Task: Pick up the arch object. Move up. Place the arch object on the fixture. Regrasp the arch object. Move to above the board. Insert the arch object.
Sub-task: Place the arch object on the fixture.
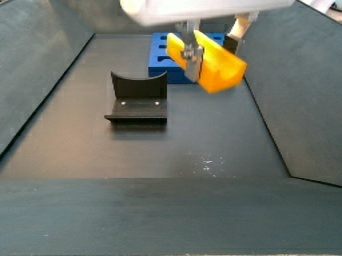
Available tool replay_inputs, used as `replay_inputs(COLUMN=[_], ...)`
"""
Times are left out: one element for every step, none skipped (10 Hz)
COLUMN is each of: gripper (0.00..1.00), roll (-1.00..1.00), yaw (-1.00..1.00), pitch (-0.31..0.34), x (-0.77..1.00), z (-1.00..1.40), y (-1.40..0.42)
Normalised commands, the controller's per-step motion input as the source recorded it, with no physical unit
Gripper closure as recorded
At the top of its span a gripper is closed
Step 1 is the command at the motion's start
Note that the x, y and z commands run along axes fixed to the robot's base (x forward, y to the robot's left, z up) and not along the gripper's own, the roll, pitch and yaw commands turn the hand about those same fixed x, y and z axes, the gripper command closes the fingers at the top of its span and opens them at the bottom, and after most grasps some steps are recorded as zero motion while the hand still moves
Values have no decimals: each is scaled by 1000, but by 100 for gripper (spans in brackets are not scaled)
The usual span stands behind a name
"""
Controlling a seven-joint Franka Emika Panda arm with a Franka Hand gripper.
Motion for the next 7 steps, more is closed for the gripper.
replay_inputs(gripper=[100,100,100,100,100,100,100], roll=[-55,-59,-61,-62,-58,-41,-17], yaw=[-1000,-1000,-1000,-1000,-927,-675,-386], pitch=[-76,-73,-70,-62,-50,-29,-4], x=[513,510,511,524,545,587,528], z=[89,83,79,71,63,53,27], y=[-1000,-1000,-1000,-1000,-1000,-1000,-754])
